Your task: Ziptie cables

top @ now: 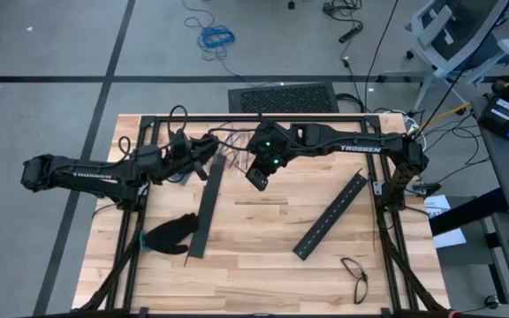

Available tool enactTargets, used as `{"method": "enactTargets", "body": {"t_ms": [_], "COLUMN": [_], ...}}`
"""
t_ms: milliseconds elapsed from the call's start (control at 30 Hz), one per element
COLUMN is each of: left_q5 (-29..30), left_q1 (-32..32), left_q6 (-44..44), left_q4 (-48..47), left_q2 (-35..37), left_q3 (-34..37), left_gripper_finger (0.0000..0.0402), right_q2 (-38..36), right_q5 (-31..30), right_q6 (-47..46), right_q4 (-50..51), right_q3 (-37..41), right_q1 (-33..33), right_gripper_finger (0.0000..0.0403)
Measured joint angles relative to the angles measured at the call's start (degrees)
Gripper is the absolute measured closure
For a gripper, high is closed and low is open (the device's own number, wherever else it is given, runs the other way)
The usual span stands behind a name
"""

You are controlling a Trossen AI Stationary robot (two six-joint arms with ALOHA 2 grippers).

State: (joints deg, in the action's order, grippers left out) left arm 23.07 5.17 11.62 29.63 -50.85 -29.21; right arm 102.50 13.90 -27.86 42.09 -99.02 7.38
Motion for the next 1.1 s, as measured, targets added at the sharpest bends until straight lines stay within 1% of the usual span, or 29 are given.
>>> {"method": "enactTargets", "body": {"t_ms": [200, 400, 467, 567, 667, 733, 900, 1000, 1100], "left_q5": [0.1, 0.3, 0.0, -0.4, -0.9, -2.6, -8.2, -8.4, -9.5], "left_q1": [0.0, 0.0, 0.0, 0.0, 0.0, 0.0, -0.1, -0.1, -0.1], "left_q6": [0.0, 0.0, 0.0, 0.2, 3.2, 5.4, 9.5, 10.5, 10.5], "left_q4": [-0.1, -2.2, -6.9, -16.7, -25.7, -29.5, -34.8, -35.0, -35.0], "left_q2": [0.0, 0.1, 0.9, 3.6, 5.8, 6.4, 5.8, 5.6, 5.6], "left_q3": [0.0, 0.0, 0.0, 0.0, 0.0, 0.0, 0.1, 0.9, 1.0], "left_gripper_finger": [0.0323, 0.0322, 0.0322, 0.0321, 0.0321, 0.0321, 0.0321, 0.0321, 0.0321], "right_q2": [0.0, 0.0, 0.0, 0.0, 0.0, 0.0, 0.2, 0.8, 1.7], "right_q5": [-0.2, 0.0, 0.0, 0.0, 0.0, 0.0, -0.6, -0.5, -0.5], "right_q6": [0.1, 0.2, 0.2, 0.2, 0.0, 0.0, 0.0, -1.5, -4.0], "right_q4": [0.1, 1.7, 1.9, 2.7, 3.5, 4.7, 8.0, 8.0, 5.3], "right_q3": [0.0, 0.0, 0.0, 0.0, 0.0, 0.0, 0.8, 3.5, 7.2], "right_q1": [0.0, 0.0, 0.0, 0.0, 0.0, 0.0, -1.1, -1.9, -2.8], "right_gripper_finger": [0.0403, 0.0403, 0.0403, 0.0403, 0.0403, 0.0403, 0.0403, 0.0403, 0.0403]}}
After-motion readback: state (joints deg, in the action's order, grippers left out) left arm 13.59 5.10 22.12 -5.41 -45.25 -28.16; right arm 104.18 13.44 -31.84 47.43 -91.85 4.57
